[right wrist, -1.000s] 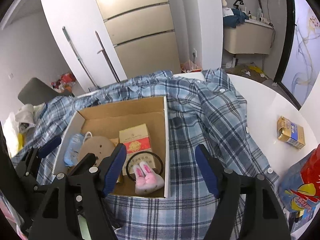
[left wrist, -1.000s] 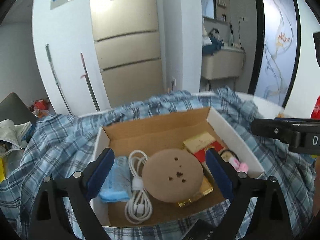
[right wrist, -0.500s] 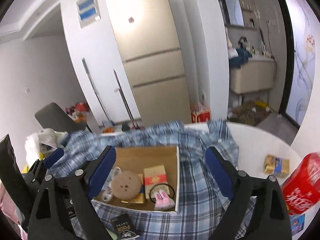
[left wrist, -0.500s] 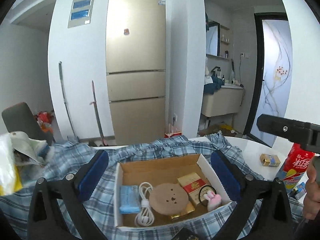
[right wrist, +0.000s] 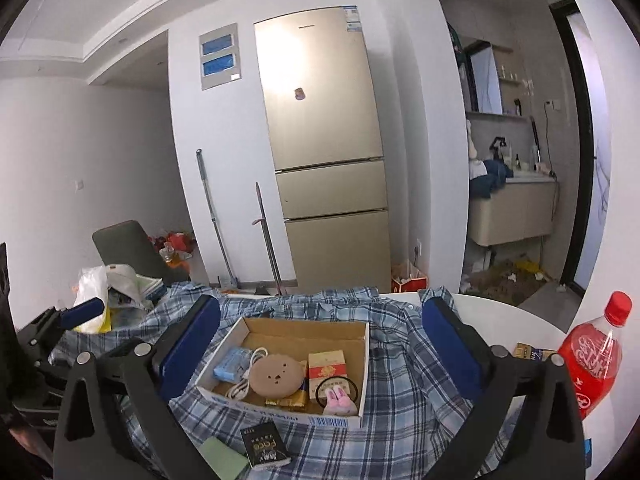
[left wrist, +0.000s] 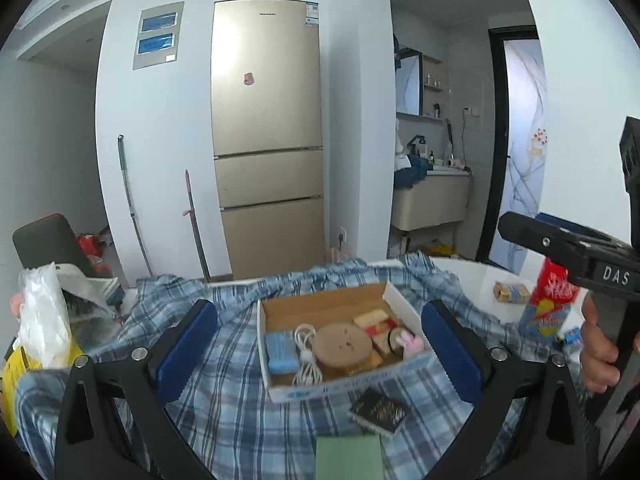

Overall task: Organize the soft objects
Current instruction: 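Withdraw both tools and move the left tool toward the green card, then grasp the green card with the left tool while the right grasps the black tissue pack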

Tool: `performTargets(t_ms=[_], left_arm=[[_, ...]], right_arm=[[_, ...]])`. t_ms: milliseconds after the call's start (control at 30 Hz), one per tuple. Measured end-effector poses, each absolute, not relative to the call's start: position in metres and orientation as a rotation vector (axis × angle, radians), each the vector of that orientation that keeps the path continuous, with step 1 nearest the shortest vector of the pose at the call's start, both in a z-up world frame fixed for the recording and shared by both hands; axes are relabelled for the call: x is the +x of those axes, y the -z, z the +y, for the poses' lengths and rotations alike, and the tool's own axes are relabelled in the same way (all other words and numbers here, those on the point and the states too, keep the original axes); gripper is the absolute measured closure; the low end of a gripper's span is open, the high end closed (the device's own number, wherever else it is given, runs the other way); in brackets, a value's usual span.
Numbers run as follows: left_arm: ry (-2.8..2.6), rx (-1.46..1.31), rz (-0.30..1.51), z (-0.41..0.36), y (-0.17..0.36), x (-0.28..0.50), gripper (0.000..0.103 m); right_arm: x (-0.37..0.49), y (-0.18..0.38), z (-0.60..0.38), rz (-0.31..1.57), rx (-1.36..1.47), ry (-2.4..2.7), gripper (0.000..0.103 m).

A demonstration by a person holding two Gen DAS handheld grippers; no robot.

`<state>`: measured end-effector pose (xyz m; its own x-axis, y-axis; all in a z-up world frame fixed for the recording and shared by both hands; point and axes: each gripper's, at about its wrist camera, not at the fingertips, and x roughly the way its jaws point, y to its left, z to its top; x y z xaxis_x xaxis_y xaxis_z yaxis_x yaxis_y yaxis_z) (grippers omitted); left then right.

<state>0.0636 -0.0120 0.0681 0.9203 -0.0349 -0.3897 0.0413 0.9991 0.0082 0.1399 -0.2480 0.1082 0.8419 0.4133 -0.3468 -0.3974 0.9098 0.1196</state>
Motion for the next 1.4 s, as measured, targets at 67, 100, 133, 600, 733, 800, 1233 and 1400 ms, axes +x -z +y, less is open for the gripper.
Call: performTargets(t_ms=[67,100,133,600,733,800,1233,1400], left_arm=[[0.048,0.022,0.416,-0.011,-0.057,0.055,0.000],[0.051,0.022,0.431,-0.010,-0.051,0.054,0.000],[0.052,0.020,0.443,-0.010,-0.047,0.054,0.000],[0.061,-0.019,0.750,-0.012,0.040,0.087,0.000],[0.062,-0.011,0.813,-0.017,0.048,0.092,0.000],[0.070,-0.012,0.854,-0.021,0.052,0.097,0.001],[0.102,-0.009,1.063,-0.035,0.086,0.130,0.020],[0.126,-0.019,1.109,-0.035,0.098,0.136,0.020]], right_arm=[[0.133,-0.100,-0.247,0.375,0.031,-0.443,0.002],[0.131,-0.096,-0.245,0.376,0.025,-0.451,0.002],[0.129,-0.091,-0.244,0.379,0.019,-0.454,0.002],[0.138,-0.028,-0.240,0.477,-0.005,-0.429,0.002],[0.140,-0.023,-0.237,0.500,-0.018,-0.419,0.002],[0.141,-0.021,-0.237,0.508,-0.022,-0.423,0.002],[0.146,-0.010,-0.234,0.555,-0.038,-0.429,0.002],[0.148,-0.010,-0.235,0.564,-0.036,-0.431,0.002]])
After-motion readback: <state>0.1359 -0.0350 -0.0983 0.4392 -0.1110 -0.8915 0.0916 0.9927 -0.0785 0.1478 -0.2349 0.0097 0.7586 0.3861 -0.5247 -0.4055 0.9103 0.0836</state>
